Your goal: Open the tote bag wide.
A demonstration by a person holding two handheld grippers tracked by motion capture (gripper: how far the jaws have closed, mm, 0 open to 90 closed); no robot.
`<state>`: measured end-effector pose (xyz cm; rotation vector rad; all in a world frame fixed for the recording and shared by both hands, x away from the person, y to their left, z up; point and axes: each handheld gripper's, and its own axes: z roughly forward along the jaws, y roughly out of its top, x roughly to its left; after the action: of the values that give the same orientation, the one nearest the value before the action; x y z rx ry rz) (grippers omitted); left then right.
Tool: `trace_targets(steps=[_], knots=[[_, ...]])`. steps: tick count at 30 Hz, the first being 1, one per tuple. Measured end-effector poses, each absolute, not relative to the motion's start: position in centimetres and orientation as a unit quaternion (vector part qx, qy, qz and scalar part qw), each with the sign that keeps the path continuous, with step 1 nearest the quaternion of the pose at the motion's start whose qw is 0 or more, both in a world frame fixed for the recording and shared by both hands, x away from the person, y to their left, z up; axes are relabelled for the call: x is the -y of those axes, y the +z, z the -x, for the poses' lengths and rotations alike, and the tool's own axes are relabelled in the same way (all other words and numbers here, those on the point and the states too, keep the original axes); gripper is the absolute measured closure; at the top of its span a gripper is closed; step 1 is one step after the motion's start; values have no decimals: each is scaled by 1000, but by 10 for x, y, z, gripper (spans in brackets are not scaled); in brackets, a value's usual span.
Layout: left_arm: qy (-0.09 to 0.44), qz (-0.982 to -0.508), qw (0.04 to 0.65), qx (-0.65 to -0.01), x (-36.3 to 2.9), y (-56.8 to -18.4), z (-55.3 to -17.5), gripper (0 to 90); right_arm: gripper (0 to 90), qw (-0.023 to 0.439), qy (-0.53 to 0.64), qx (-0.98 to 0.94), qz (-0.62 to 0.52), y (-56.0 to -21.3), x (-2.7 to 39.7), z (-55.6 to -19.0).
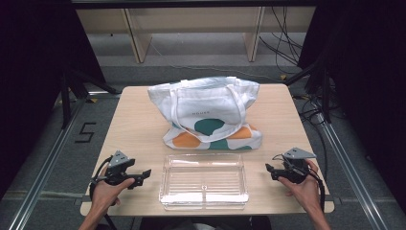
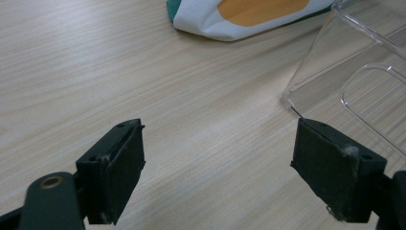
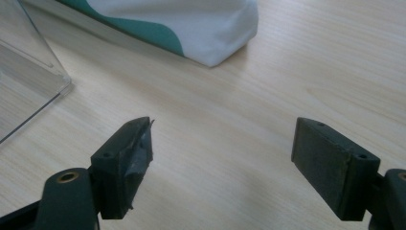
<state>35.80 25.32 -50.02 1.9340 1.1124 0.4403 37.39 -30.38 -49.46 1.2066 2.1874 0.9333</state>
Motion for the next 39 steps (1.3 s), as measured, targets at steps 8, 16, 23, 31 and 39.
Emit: trace_targets(steps=[8, 16, 23, 31, 39], knots=[[172, -789, 402, -431, -256, -498, -358, 176, 228, 240, 344, -786, -454, -494, 303, -372], [175, -783, 406, -438, -255, -498, -358, 179, 236, 245, 351, -785, -449, -490, 304, -372], [179, -770, 418, -448, -254, -498, -358, 181, 237, 258, 369, -777, -440, -478, 303, -377], [178, -765, 423, -452, -255, -498, -360, 181, 240, 273, 417, -768, -402, -436, 288, -388], [175, -764, 423, -455, -255, -498, -359, 181, 322, 282, 442, -772, -360, -387, 262, -404]])
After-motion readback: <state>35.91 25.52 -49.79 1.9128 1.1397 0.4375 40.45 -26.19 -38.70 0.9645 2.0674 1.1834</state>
